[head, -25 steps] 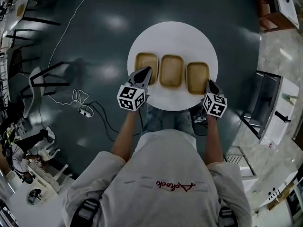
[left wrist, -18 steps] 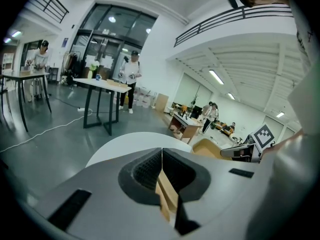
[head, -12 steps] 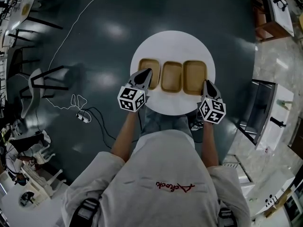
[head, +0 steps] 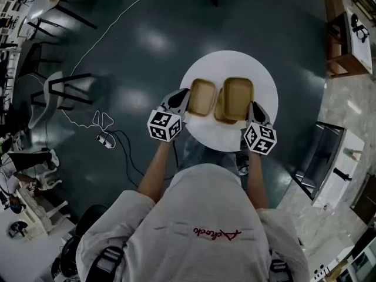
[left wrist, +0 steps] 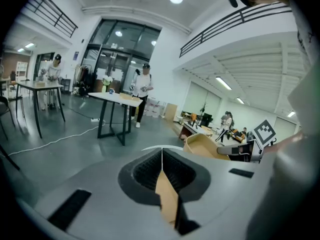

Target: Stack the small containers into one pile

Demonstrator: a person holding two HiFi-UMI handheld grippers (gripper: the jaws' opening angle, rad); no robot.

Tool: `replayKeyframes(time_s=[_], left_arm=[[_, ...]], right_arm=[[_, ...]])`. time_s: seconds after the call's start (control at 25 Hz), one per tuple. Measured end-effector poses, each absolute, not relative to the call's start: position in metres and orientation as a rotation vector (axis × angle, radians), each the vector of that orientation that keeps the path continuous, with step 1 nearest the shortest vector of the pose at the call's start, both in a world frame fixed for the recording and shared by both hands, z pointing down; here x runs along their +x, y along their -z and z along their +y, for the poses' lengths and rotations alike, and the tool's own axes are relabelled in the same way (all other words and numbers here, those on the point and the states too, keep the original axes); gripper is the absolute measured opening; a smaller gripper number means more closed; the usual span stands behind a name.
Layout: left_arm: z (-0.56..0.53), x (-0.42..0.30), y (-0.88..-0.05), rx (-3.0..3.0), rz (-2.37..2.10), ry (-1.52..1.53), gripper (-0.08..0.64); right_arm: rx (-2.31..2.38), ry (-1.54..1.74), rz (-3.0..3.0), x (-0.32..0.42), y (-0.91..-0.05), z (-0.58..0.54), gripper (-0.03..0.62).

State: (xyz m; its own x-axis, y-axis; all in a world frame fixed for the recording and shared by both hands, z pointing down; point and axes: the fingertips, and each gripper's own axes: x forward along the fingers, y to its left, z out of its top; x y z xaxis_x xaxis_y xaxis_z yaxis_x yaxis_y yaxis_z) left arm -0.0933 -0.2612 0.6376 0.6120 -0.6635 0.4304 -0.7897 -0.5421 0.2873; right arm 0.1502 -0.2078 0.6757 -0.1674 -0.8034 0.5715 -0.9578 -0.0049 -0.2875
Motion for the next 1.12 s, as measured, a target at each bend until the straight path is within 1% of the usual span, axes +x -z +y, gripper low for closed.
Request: replayKeyframes(time_s=[0.24,0.8,1.04,1.12], left_arm=[[-0.256,-0.124,-0.65,2.347,-1.179,-0.389,0.012],[-0.256,-0.132,-0.683,2.329,-1.103,-0.456,0.012],[-0.259,-0.133,-0.691,2.327,-1.092,-0.457,0.012],[-0.258,-0.132,-0.695,2.32,-1.09,-0.457,0.012]], right_arm=[[1.833,-0.996,-2.013,0.125,-0.699,-0.21,0.034],[1.955,-1.302,-1.848,0.111,-0.765,-0.176,0.034],[1.947,-1.264,-1.83,0.108,-0.774,-0.173,0.035],[1.942,-1.24,-1.845,0.108,-0.772,-0.174,0.056]])
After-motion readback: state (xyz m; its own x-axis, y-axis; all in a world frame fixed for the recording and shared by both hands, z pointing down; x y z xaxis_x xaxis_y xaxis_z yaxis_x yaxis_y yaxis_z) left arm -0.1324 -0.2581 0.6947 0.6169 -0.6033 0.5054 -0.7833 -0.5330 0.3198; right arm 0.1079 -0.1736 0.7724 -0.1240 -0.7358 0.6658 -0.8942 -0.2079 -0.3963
